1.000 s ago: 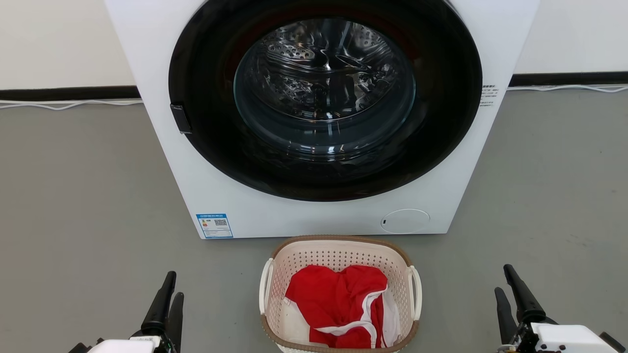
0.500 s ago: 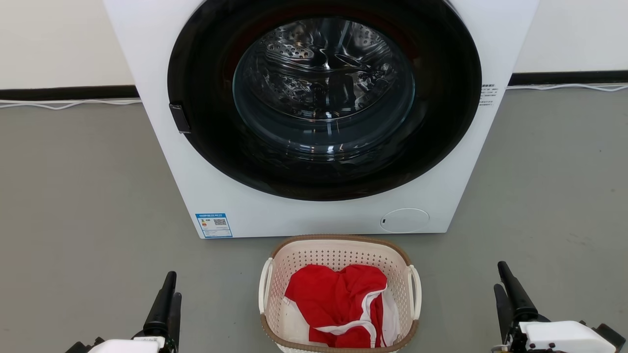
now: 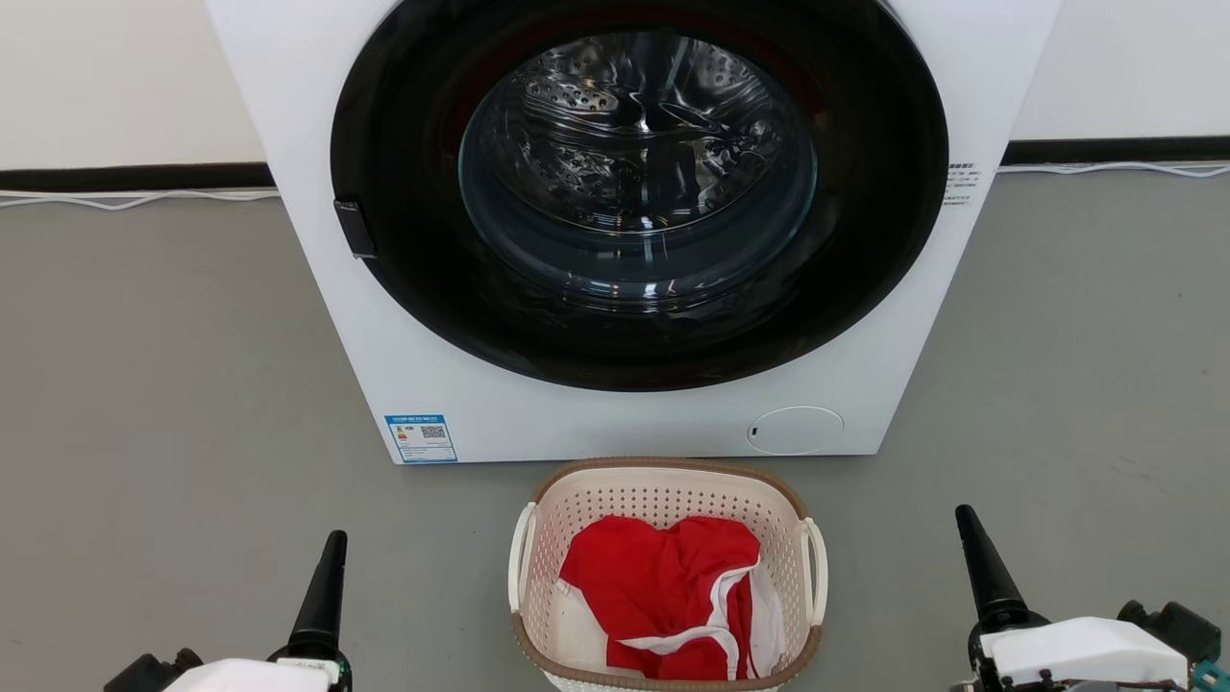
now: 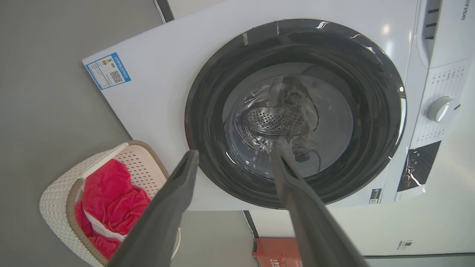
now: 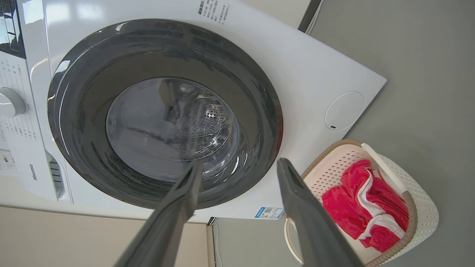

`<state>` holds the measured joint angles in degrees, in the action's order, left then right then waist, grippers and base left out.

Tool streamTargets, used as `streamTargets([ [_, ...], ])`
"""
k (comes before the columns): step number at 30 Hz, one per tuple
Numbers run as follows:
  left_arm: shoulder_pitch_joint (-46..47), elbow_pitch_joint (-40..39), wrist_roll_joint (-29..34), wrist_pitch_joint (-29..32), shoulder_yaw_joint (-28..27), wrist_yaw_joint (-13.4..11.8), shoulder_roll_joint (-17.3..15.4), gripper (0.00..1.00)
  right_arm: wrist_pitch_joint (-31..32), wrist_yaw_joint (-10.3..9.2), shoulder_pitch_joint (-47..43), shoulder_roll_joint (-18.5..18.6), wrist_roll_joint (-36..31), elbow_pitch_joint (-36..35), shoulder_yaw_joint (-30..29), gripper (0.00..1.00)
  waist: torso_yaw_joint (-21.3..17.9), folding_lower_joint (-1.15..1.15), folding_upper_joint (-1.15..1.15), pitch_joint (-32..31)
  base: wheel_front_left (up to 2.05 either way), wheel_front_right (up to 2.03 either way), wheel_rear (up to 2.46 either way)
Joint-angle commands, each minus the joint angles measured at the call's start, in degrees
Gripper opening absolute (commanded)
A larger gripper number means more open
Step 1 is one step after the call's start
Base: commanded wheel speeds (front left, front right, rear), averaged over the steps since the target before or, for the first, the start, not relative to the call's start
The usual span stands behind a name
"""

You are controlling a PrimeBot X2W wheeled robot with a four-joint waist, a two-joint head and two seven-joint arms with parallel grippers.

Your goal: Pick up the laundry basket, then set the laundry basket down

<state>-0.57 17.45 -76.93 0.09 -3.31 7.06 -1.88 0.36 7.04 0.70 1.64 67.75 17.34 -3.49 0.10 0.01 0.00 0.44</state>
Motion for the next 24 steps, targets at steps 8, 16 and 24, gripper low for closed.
streamTargets([
  [8,0.8,-1.8,9.0,-1.7,-1.2,0.2,-0.7,1.0,-2.1,0.17,2.7,0.7,-11.0,-1.9,0.7,1.0,0.2,-0.01,0.0,-0.1,0.0,0.0,0.0],
  [16,0.5,-2.2,15.2,-2.9,-1.7,0.2,-0.7,1.0,-3.3,0.2,2.7,0.7,-17.3,-1.7,0.8,1.0,0.3,-0.01,0.0,-0.3,0.0,0.0,0.0],
  [24,0.0,-2.8,21.0,-4.3,-2.3,0.2,-0.7,1.0,-4.6,0.22,2.8,0.8,-23.3,-1.5,1.3,1.0,0.5,-0.01,0.0,-0.5,0.0,0.0,0.0],
])
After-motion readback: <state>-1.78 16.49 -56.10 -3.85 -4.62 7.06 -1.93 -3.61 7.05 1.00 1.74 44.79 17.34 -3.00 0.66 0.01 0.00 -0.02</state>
